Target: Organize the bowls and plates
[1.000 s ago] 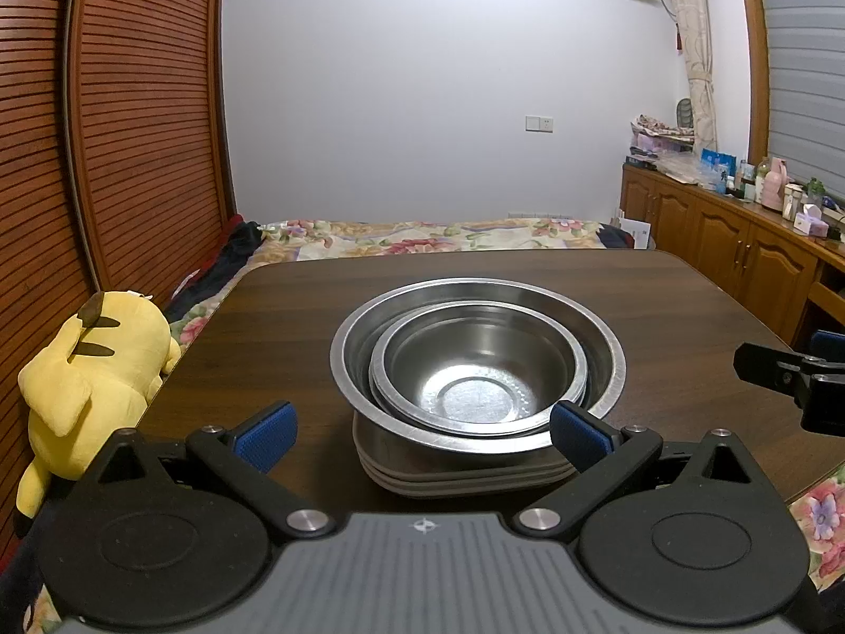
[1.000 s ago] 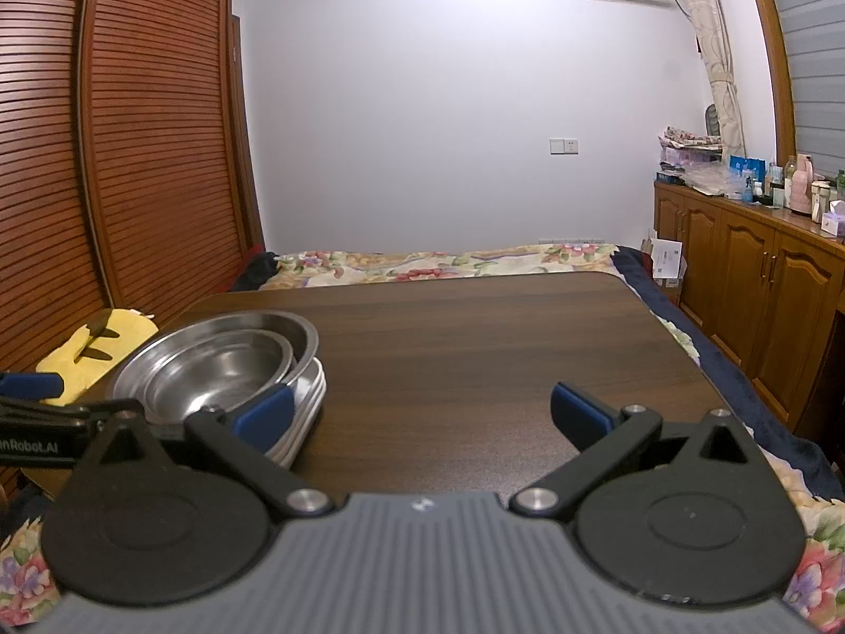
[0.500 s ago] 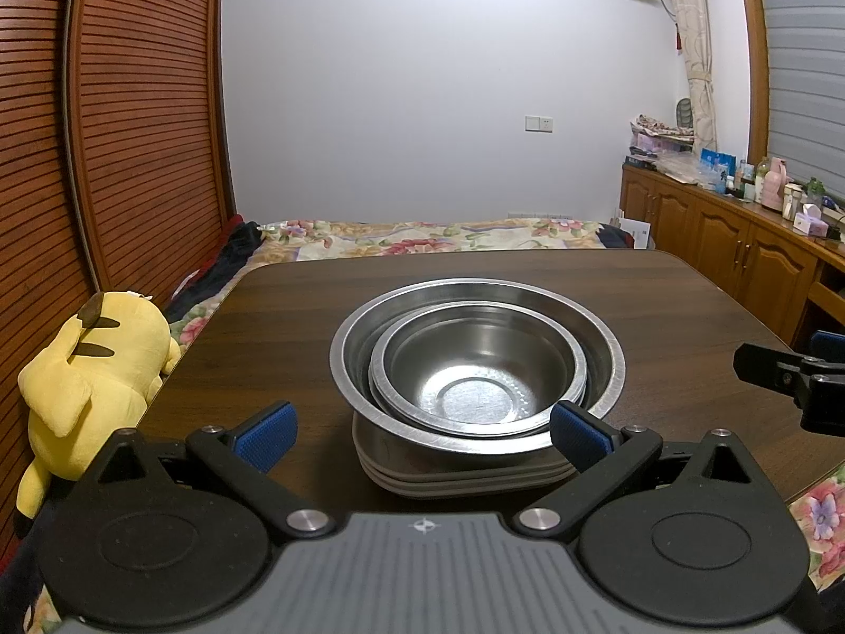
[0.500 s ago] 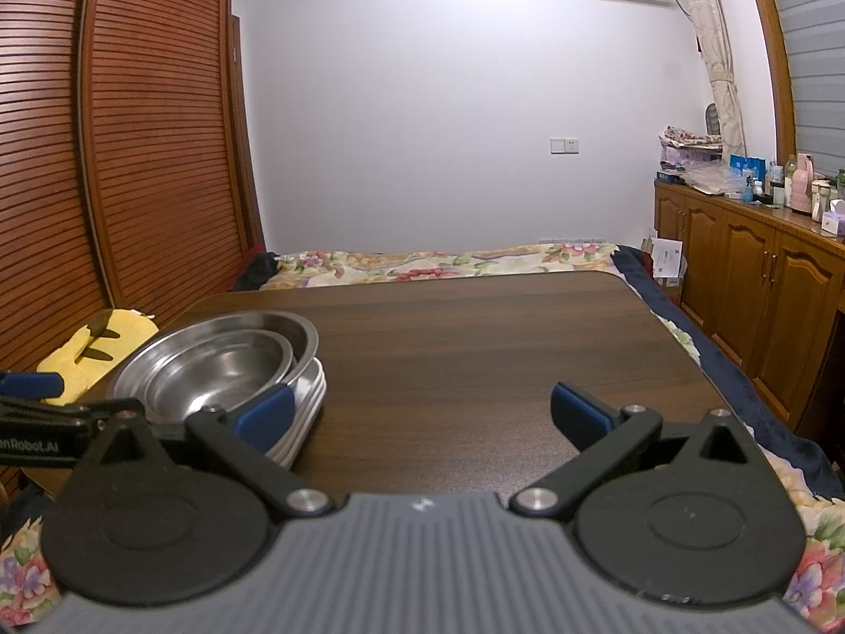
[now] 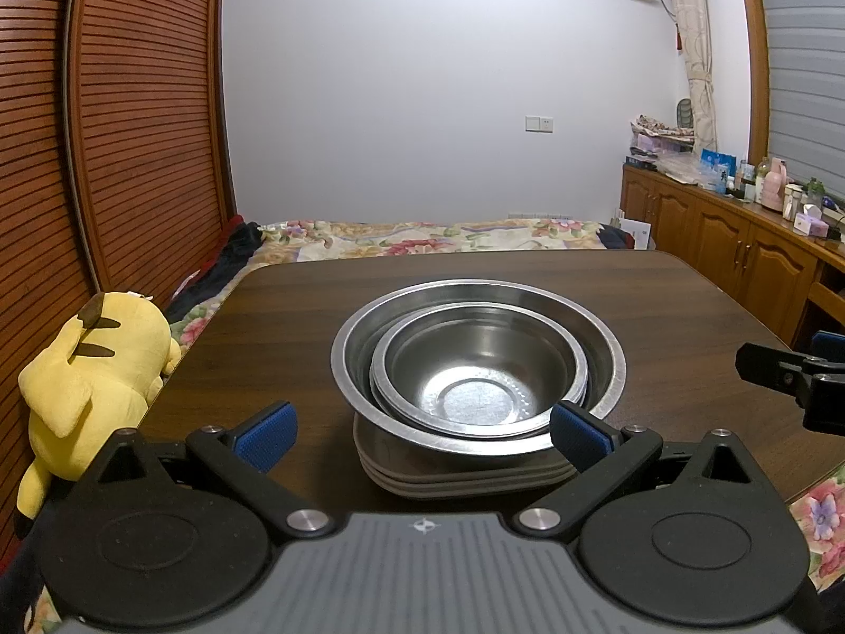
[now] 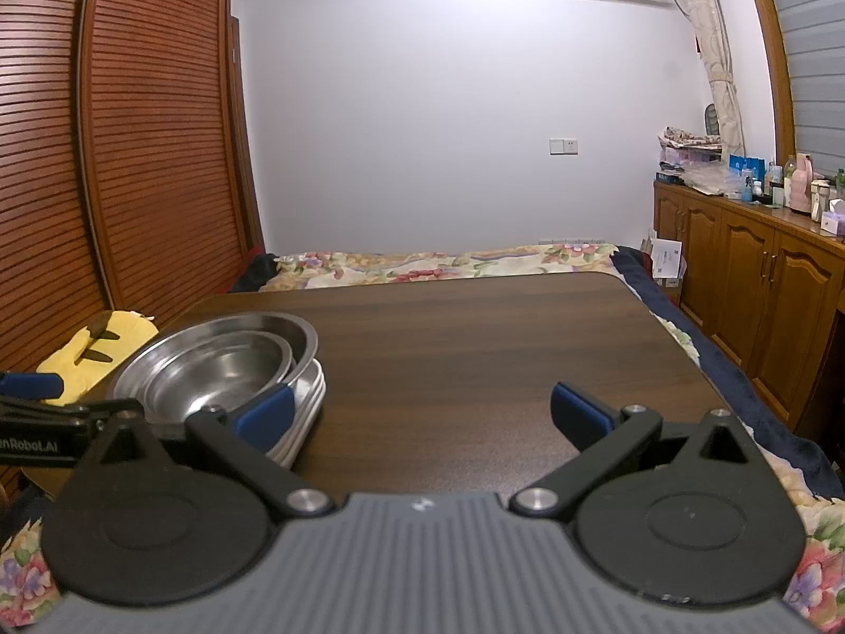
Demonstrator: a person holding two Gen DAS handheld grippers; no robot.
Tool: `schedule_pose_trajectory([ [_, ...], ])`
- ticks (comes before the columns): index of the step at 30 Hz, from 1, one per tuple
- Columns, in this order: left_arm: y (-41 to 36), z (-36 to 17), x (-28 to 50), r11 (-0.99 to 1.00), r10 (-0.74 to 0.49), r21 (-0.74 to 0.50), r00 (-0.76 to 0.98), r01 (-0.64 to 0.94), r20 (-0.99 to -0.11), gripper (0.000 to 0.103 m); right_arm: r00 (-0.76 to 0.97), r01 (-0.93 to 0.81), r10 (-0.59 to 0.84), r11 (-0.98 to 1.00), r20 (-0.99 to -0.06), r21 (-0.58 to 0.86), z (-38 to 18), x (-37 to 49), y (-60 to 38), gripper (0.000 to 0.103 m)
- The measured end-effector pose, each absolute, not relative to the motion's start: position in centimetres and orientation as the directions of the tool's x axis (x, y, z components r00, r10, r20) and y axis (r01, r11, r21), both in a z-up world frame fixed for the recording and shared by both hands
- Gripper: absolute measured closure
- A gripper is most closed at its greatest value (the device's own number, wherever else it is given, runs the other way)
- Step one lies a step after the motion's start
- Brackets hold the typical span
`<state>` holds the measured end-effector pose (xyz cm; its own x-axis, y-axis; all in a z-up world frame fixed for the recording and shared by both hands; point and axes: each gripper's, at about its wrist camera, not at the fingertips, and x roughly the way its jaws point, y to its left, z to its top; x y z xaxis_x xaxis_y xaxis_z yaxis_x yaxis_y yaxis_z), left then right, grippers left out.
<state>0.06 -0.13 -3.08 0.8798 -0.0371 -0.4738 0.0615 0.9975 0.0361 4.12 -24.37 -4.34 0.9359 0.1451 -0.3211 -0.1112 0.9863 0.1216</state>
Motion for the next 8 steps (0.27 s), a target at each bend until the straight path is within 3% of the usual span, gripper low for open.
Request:
schedule_pose_trajectory([
  [8,-0.17,-3.06,0.02,0.997,-0.038,0.037,0.88,0.062,-0.474,0.0,0.936,-0.11,0.145,0.986,-0.322,0.125,-4.34,4.21,-24.5,0.0],
])
